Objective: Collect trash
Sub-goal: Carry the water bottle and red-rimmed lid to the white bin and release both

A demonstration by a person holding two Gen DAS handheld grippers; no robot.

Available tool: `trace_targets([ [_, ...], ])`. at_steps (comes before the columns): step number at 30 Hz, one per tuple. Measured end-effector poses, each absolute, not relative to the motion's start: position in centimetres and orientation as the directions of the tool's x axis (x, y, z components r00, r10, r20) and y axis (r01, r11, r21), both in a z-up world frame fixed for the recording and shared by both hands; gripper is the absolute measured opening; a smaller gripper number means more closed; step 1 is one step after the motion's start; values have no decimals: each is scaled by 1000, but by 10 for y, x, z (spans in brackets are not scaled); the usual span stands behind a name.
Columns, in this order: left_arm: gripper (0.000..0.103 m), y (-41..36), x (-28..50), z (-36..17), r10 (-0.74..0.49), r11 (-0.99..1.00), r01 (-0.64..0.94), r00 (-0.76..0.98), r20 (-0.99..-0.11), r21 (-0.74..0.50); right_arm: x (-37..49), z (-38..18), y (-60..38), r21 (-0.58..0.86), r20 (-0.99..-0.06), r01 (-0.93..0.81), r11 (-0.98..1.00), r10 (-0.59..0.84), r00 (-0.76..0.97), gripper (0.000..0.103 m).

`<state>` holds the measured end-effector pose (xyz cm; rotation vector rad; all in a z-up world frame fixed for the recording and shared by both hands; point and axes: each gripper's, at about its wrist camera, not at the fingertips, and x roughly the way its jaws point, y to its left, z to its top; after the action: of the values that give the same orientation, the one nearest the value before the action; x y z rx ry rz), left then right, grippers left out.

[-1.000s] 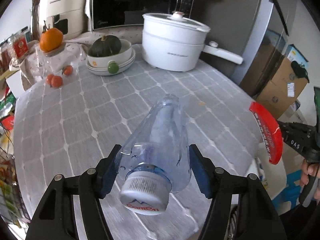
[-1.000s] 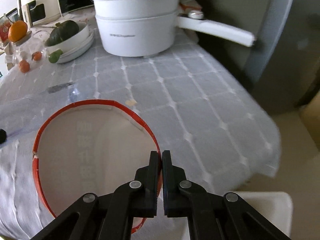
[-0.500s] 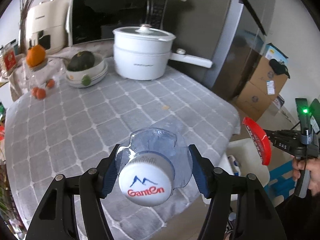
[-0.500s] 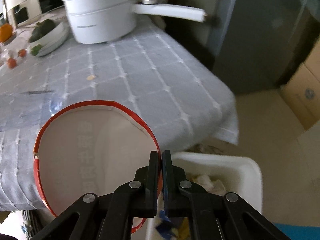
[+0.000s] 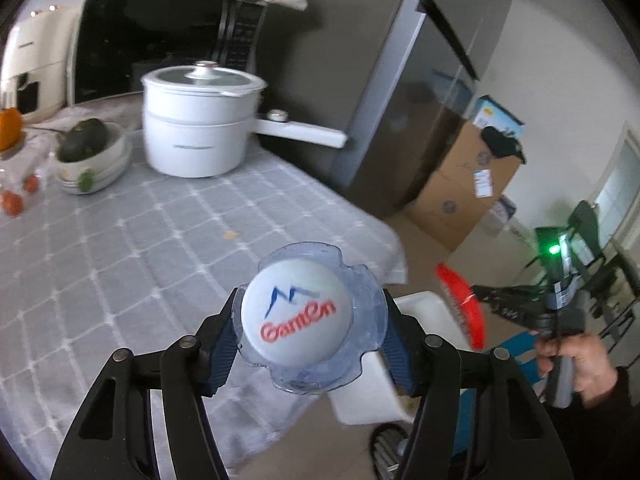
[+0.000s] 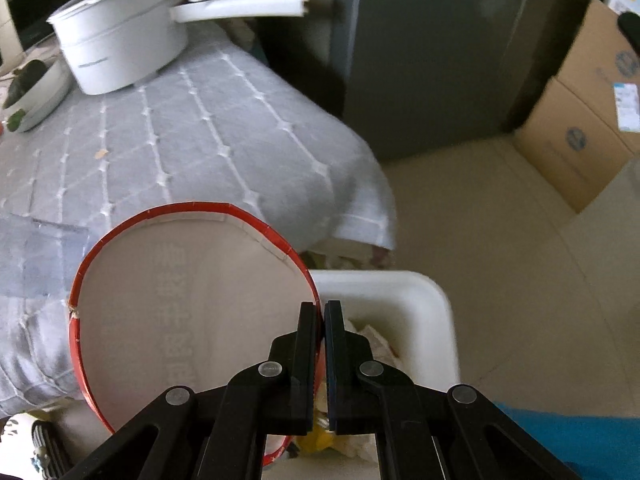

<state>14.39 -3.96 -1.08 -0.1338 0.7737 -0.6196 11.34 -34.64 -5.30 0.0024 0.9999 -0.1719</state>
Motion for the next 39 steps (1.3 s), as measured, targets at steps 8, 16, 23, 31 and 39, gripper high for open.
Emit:
trace_targets([
  [8, 65, -94, 137, -6, -671, 729, 559, 473, -571, -394, 98, -57, -386, -88, -846, 211, 974, -185, 500, 3],
  [16, 66, -159, 130, -22, -725, 660, 632, 392, -567, -407, 80, -66, -425, -93, -862, 275, 957, -215, 460, 4],
  [23, 72, -201, 138, -59, -727, 621, 671, 298, -619, -406, 73, -73, -446, -99, -873, 308, 946, -231, 430, 4],
  [31, 95, -197, 146, -72, -619, 718, 615, 351, -702, -325, 72, -82, -454, -115, -885, 301, 947, -235, 402, 4],
  [39, 100, -161, 137, -67, -515, 802, 552, 444, -733, -229, 84, -86, -444, -109, -893, 289, 951, -221, 392, 16],
])
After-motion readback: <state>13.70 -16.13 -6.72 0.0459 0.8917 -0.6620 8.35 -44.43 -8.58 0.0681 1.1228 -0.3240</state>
